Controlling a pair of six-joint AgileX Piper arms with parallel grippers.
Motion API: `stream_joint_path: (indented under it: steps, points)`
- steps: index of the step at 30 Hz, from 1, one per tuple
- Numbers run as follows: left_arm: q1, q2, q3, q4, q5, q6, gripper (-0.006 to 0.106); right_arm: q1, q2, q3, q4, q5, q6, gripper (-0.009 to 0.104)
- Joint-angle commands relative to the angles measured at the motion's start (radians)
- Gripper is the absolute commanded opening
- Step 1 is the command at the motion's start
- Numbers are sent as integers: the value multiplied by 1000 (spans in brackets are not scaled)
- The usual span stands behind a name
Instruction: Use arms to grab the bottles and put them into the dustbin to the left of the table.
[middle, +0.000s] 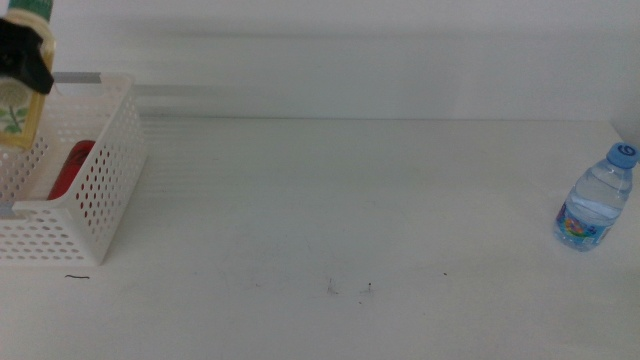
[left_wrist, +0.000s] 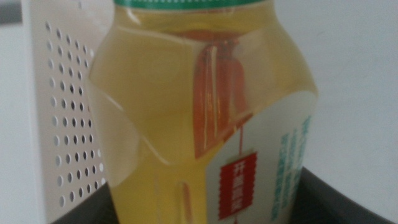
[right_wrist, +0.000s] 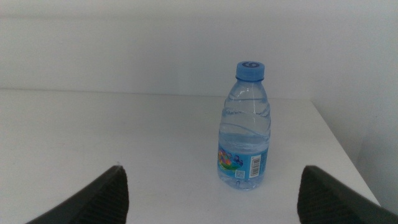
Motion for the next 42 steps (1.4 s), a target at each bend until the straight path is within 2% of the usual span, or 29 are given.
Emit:
stream_joint_path:
  steps: [1,14,29,34,42]
  points:
    - [22,13,-23,-35,-32,3,18,-7,-4,4,-4,-10,-4,83]
    - [40,139,-23,-97,-32,28,18,-7,-4,4,-4,-10,-4,83]
    - [22,233,-21,-91,-32,29,20,-7,-4,4,-4,-10,-4,83]
    - [8,250,-16,-86,-32,38,34,-7,-4,4,-4,-10,-4,83]
    - [-1,250,-16,-52,-32,46,75,-7,-4,4,-4,-10,-4,83]
